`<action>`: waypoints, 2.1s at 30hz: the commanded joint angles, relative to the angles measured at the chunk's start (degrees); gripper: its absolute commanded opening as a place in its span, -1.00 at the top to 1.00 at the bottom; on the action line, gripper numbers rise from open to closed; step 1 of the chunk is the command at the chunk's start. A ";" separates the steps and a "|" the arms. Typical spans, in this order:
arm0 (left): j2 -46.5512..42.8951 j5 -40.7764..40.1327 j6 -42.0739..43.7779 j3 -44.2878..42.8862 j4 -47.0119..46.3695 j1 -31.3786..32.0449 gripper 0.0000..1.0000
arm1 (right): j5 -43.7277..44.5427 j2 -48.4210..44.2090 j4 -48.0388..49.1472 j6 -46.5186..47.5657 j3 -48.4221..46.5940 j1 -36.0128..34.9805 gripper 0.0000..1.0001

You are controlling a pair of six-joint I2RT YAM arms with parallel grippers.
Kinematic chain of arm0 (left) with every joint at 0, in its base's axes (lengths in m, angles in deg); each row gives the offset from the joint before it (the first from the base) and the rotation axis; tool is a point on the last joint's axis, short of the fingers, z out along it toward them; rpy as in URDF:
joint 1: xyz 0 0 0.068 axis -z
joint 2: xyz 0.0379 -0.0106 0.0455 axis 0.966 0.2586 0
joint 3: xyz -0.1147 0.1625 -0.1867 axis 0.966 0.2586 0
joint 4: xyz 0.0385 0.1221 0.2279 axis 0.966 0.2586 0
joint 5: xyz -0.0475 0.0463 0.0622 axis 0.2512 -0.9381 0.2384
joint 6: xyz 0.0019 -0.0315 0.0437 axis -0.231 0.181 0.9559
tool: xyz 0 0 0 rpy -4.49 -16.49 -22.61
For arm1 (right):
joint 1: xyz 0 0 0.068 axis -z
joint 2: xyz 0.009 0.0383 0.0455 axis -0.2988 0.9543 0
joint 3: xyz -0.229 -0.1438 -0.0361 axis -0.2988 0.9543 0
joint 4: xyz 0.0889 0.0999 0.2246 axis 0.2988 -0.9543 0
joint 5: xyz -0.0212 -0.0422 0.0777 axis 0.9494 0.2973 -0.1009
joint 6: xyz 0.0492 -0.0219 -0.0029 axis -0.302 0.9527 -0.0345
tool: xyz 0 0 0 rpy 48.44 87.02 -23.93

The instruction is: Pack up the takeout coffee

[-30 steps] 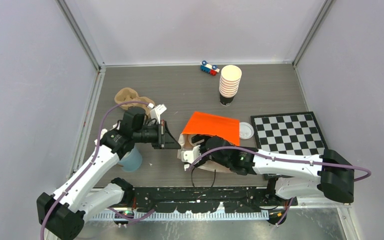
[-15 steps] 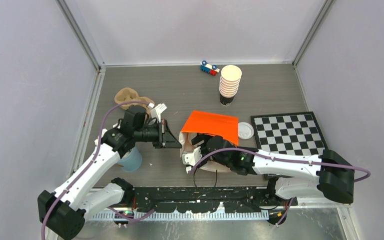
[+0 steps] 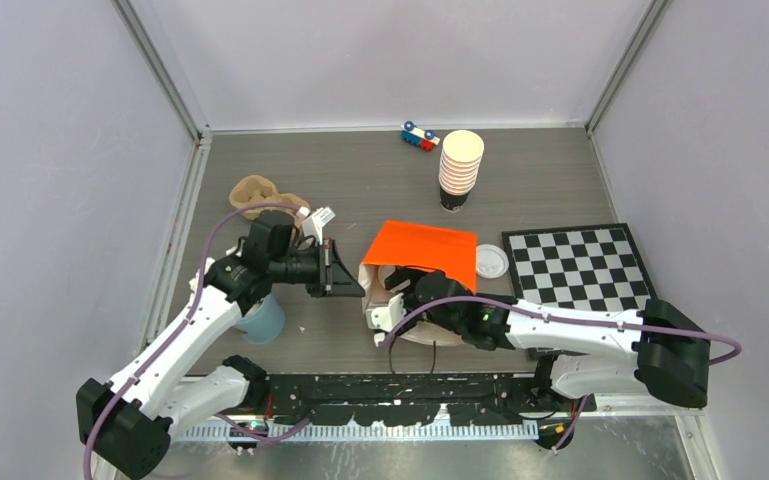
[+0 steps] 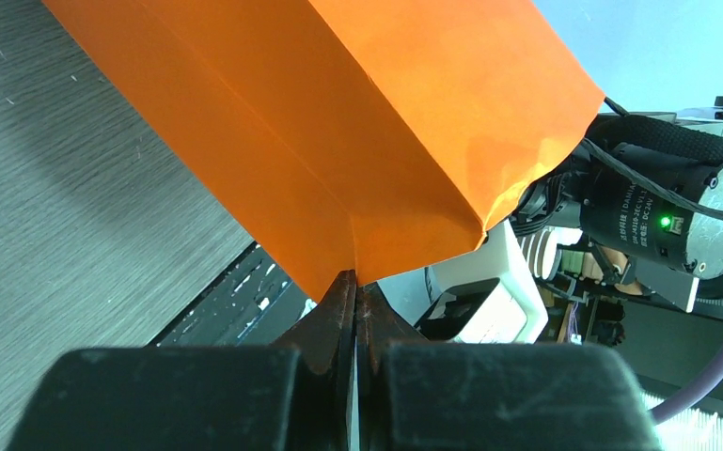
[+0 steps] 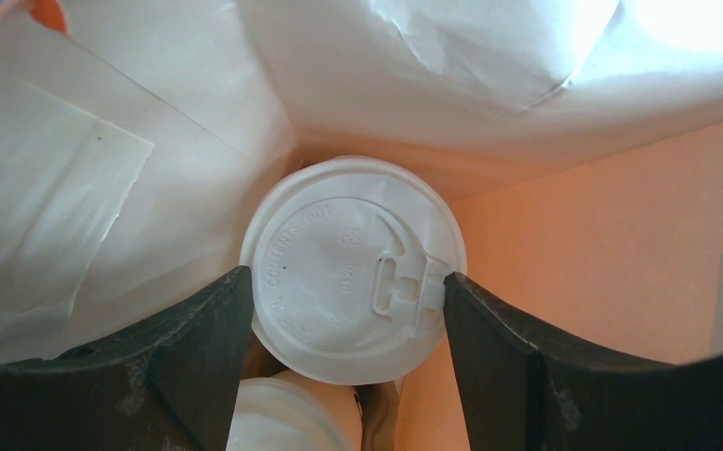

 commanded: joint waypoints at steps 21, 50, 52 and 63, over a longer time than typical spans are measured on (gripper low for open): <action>-0.56 4.56 -2.21 0.13 -4.29 0.07 1.00 | 0.59 1.80 2.74 -3.15 1.75 3.57 -0.49; 0.13 3.94 -2.47 -1.97 -2.62 0.07 1.00 | 1.81 1.64 4.57 -6.63 -3.77 4.68 -0.53; 0.06 3.85 -2.55 -1.87 -2.50 0.07 1.00 | 1.78 1.67 4.97 -6.57 -3.78 4.74 -0.53; 0.59 1.94 -1.98 -3.37 0.19 -0.01 1.00 | 0.49 0.17 5.27 -5.62 -3.06 4.97 -0.52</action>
